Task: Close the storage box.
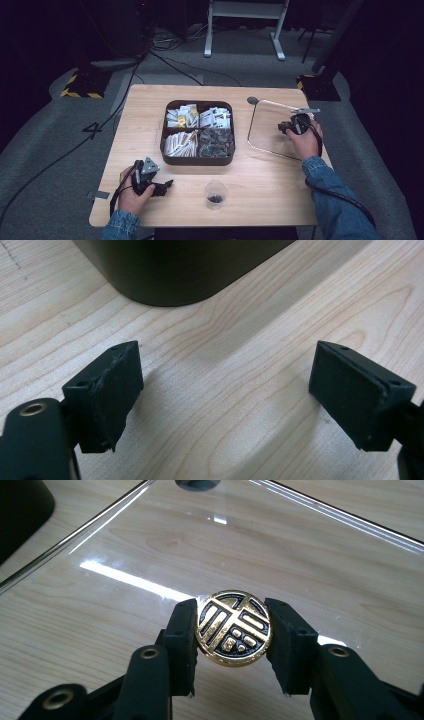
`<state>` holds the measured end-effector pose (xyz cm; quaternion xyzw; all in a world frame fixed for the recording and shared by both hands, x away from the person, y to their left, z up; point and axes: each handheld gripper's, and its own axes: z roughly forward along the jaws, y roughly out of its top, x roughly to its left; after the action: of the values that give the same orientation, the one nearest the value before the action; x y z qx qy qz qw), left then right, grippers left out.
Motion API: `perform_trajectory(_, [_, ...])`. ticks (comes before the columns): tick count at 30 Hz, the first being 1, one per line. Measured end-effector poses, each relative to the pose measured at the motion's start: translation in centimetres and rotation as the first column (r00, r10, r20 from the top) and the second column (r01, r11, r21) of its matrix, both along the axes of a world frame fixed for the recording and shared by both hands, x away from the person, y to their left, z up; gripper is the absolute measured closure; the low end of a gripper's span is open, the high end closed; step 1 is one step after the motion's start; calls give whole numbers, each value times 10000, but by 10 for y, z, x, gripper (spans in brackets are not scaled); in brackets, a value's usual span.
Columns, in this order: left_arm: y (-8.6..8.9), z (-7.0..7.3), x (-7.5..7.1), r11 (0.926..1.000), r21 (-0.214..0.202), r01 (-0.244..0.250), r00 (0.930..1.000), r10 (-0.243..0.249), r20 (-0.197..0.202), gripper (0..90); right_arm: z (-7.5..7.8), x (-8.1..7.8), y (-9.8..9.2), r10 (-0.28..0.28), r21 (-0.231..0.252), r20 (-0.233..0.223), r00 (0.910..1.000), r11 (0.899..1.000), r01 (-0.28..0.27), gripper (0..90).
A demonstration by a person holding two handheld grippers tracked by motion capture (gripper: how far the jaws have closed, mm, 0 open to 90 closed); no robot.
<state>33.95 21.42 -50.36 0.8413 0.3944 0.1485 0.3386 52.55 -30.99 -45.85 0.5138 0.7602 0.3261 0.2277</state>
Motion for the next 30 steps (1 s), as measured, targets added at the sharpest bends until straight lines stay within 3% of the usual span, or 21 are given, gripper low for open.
perform_trajectory(17, [0,0,0,10000,44,-18,10000,18,23,146,45,-6,8,252,140,680,9974,9996,-262,587])
perform_trajectory(30, [0,0,0,10000,38,-24,10000,24,15,145,68,-11,29,301,120,812,9962,9994,-312,587])
